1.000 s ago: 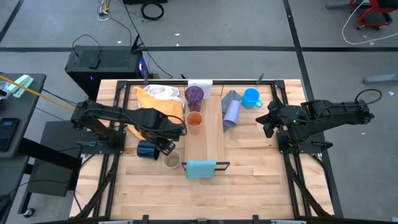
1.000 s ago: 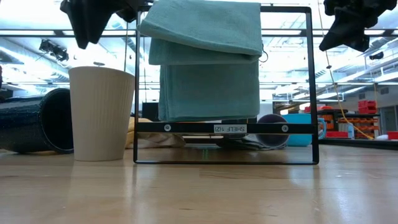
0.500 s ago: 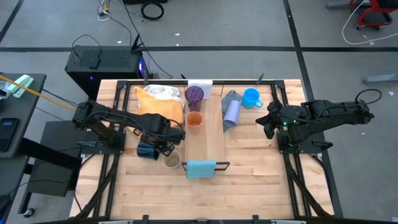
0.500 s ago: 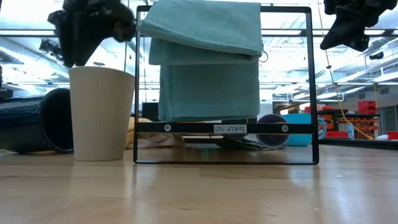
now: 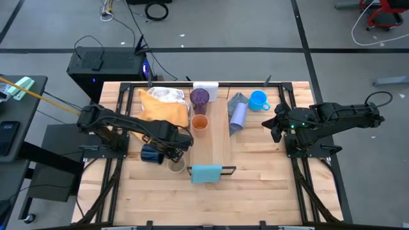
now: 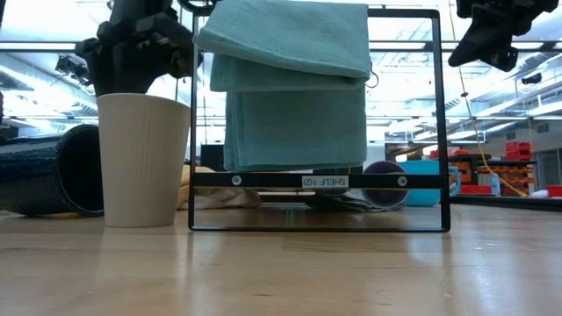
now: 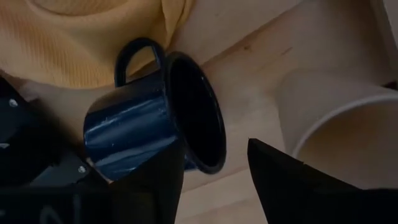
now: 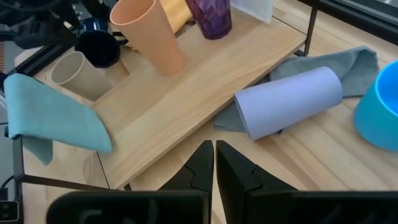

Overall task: Stack small to large cups/mugs on shelf
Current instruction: Put the dark blue mug on the shelf

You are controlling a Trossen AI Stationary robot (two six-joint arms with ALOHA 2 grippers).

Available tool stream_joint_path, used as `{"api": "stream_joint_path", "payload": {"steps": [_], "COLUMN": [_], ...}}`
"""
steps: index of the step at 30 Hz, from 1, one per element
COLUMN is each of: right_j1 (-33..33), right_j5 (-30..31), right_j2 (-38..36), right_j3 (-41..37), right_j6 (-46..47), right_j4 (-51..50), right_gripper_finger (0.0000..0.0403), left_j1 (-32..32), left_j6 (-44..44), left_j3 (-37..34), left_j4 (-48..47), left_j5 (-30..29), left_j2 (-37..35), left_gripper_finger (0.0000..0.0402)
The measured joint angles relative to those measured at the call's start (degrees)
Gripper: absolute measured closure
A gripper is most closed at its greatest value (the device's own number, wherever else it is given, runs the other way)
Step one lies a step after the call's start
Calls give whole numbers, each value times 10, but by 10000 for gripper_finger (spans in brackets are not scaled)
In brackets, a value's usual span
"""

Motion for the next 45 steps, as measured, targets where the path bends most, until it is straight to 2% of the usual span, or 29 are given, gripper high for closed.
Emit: {"api": "stream_joint_path", "payload": {"steps": [8, 27, 35, 45], "right_j1": [0, 0, 0, 0], "right_j5": [0, 0, 0, -4], "right_j2": [0, 0, 0, 0], "right_j3": [0, 0, 0, 0], "right_j6": [0, 0, 0, 0], "right_j4": [7, 7, 7, 7], "right_gripper_finger": [380, 380, 380, 380], "left_j1": [0, 11, 28, 46], "left_j6": [23, 67, 119, 136], "left_j3": [0, 3, 59, 61], "left_j4": [-1, -2, -3, -91], "left_j5": [-4, -7, -18, -36], "left_j2": [25, 20, 20, 20], "left_gripper_finger": [220, 214, 205, 201]}}
